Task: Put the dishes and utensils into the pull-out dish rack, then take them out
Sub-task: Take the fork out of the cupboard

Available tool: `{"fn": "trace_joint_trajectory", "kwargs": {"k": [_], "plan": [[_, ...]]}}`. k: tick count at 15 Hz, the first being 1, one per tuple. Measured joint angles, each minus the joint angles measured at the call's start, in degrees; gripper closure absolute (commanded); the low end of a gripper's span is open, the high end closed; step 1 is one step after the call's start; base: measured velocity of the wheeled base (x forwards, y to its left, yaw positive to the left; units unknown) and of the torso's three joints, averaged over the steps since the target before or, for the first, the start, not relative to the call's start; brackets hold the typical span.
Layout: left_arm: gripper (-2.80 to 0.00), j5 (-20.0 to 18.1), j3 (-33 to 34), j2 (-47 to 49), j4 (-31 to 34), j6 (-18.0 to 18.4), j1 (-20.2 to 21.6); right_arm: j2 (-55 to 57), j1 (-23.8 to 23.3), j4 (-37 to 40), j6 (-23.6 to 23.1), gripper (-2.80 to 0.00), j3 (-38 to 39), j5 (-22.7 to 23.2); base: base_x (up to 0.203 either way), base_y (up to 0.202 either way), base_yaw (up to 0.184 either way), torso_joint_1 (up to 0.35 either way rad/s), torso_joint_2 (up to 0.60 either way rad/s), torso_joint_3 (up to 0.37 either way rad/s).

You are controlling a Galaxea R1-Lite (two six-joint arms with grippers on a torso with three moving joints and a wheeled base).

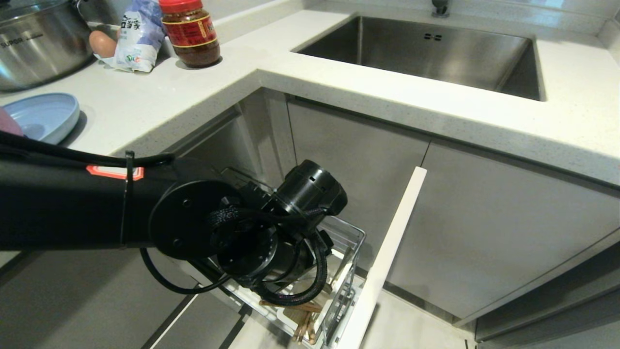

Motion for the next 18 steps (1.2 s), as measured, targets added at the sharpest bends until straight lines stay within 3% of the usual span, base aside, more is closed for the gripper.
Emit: {"fn": "trace_joint_trajectory", "kwargs": {"k": [4,9,18], "plan": [[-2.8,-0.9,-0.3,0.8,0.1,-0.4,-0.1,0.0,0.0,0.0,0.0,0.0,0.0,0.0,0.0,0.0,0.0,0.0,0.0,0.0],[-2.8,-7.1,-0.3,1.5,0.1,-0.3,0.2,0.0,0.0,0.0,0.0,0.0,0.0,0.0,0.0,0.0,0.0,0.0,0.0,0.0],[-2.8,-7.3,-0.8,5.5,-2.0,-0.3,3.3,0.0,0.0,0.0,0.0,0.0,0.0,0.0,0.0,0.0,0.0,0.0,0.0,0.0]]}}
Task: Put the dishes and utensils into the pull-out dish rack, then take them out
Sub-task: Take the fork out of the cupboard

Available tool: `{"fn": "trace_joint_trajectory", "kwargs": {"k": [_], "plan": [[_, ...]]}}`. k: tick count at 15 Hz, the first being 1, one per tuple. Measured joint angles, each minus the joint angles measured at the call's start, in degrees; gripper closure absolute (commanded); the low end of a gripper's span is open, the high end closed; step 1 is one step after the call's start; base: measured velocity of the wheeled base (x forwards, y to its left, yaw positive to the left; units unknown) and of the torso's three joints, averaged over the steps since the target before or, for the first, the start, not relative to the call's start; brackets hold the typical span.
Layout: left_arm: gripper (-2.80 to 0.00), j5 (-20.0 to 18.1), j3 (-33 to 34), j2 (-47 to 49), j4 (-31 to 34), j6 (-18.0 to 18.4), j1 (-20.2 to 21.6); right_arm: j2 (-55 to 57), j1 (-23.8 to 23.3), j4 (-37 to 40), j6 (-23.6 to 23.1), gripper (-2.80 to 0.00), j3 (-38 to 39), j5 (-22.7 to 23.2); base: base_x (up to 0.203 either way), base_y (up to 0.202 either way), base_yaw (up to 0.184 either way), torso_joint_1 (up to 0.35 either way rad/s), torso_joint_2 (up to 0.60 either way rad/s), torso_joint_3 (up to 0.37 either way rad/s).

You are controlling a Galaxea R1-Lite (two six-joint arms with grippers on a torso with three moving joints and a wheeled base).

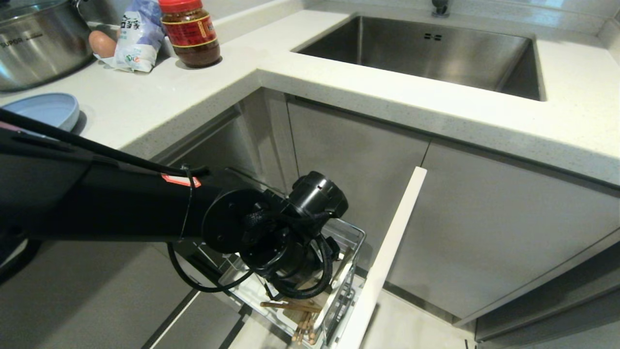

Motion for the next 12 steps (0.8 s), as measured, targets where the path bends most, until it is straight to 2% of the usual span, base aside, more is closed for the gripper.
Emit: {"fn": "trace_joint_trajectory", "kwargs": {"k": [10,11,12], "plan": [[-2.8,0.0,-0.2,1.2,0.1,0.1,0.5,0.0,0.0,0.0,0.0,0.0,0.0,0.0,0.0,0.0,0.0,0.0,0.0,0.0],[0.0,0.1,-0.2,1.2,0.1,0.3,0.5,0.0,0.0,0.0,0.0,0.0,0.0,0.0,0.0,0.0,0.0,0.0,0.0,0.0],[0.0,0.4,-0.2,1.3,0.1,0.3,0.5,0.0,0.0,0.0,0.0,0.0,0.0,0.0,0.0,0.0,0.0,0.0,0.0,0.0]]}}
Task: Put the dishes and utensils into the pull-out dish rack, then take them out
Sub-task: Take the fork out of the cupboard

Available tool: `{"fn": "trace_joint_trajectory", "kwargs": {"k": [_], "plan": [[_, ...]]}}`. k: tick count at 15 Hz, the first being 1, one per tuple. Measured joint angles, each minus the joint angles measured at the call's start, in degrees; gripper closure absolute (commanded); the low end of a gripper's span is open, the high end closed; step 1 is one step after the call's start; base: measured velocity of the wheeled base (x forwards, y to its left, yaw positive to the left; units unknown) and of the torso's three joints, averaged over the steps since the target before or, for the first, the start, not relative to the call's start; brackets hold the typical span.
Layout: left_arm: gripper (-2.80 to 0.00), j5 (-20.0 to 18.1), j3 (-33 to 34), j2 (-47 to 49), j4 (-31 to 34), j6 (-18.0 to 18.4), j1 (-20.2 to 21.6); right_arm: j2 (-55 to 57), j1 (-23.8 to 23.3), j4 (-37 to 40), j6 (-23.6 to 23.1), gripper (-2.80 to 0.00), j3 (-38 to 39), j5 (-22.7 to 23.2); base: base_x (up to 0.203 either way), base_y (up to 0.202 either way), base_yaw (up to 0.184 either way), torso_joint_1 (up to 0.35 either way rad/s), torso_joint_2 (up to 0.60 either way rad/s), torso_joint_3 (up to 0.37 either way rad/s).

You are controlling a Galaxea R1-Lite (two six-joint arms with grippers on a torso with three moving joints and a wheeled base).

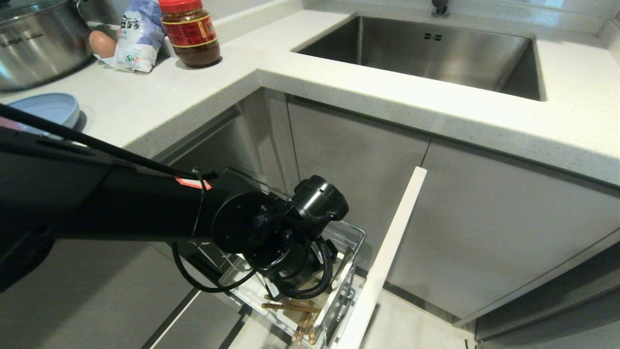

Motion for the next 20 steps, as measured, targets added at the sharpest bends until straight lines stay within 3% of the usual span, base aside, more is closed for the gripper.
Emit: {"fn": "trace_joint_trajectory", "kwargs": {"k": [15,20], "plan": [[0.0,1.7,-0.1,0.2,0.1,0.3,-0.1,0.0,0.0,0.0,0.0,0.0,0.0,0.0,0.0,0.0,0.0,0.0,0.0,0.0],[0.0,1.8,-0.6,-2.4,3.0,3.3,-0.7,0.0,0.0,0.0,0.0,0.0,0.0,0.0,0.0,0.0,0.0,0.0,0.0,0.0]]}}
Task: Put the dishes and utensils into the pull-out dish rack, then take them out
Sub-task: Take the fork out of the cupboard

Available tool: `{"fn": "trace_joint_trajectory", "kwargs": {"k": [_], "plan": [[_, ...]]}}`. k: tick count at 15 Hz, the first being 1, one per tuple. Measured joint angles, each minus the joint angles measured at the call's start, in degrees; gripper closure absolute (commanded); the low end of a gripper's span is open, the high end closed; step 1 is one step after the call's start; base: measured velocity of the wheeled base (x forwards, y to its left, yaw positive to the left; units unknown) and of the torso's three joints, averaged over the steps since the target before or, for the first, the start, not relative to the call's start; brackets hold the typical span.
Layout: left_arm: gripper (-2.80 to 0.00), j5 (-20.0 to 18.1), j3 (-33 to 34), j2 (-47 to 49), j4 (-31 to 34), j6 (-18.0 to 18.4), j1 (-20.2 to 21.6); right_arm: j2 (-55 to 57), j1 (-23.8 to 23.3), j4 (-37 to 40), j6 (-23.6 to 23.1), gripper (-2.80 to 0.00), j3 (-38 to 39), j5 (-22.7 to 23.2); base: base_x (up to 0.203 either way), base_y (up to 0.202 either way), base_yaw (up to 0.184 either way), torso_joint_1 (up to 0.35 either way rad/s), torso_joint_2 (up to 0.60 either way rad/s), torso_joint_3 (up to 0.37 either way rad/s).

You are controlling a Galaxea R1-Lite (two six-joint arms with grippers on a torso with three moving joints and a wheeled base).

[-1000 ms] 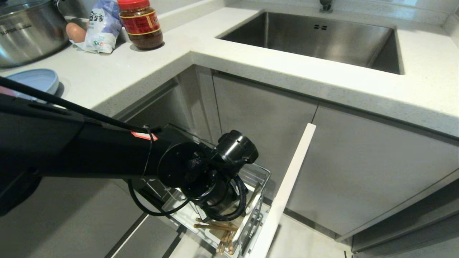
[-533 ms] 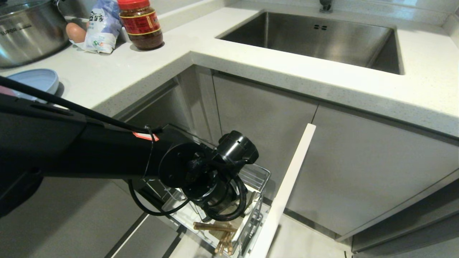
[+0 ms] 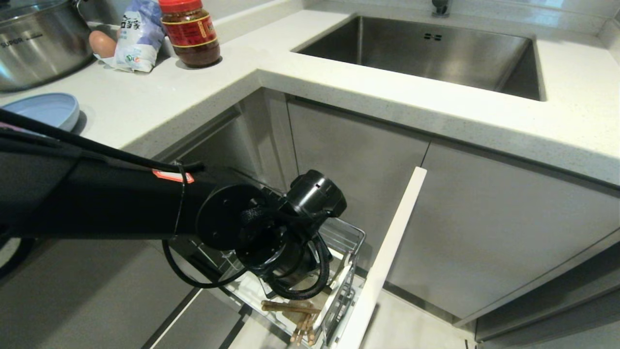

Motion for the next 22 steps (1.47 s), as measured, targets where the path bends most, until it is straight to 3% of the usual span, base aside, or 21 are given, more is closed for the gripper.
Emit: {"fn": "trace_joint_trajectory", "kwargs": {"k": [5,11,22], "plan": [[0.0,1.3,-3.2,-4.1,10.7,3.2,-1.7,0.0,-0.1,0.0,0.0,0.0,0.0,0.0,0.0,0.0,0.0,0.0,0.0,0.0],[0.0,3.4,-3.6,-7.3,11.5,4.2,-2.4,0.0,0.0,0.0,0.0,0.0,0.0,0.0,0.0,0.0,0.0,0.0,0.0,0.0],[0.0,3.5,-4.8,-12.5,13.4,4.1,-4.9,0.0,0.0,0.0,0.0,0.0,0.0,0.0,0.0,0.0,0.0,0.0,0.0,0.0]]}}
